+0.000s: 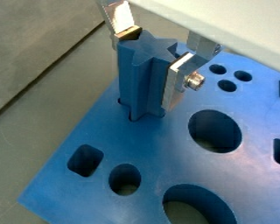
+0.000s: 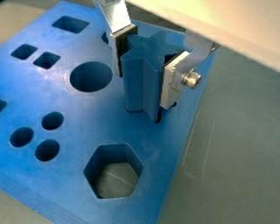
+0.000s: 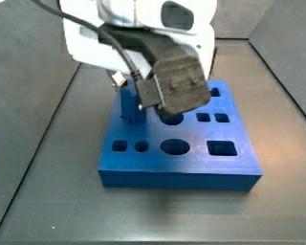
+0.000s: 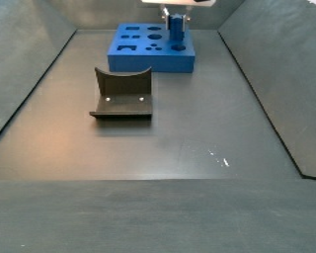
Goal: Insert the star object.
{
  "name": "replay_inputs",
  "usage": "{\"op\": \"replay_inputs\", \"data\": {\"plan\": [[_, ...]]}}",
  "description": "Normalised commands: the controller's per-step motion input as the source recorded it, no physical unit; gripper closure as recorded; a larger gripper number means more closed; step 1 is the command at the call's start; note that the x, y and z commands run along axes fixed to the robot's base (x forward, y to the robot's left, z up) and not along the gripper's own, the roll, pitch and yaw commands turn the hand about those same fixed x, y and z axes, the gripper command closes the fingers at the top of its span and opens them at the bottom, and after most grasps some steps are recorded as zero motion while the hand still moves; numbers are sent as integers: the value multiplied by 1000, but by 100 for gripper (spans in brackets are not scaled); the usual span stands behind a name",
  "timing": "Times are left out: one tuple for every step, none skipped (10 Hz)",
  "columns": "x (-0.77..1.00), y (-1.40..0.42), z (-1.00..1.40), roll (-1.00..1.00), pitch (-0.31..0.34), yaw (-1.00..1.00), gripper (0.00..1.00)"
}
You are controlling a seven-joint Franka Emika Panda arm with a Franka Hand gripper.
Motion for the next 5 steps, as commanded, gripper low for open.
{"op": "replay_inputs", "data": {"plan": [[-197,0,-569,141,-207,0,100],[-309,-23,-609,77,-336,0,100],[-217,0,-580,0,-346,0,100],[-14,86,-509,-209,-250,0,100],[0,83,-160,-134,-67,0,100]]}}
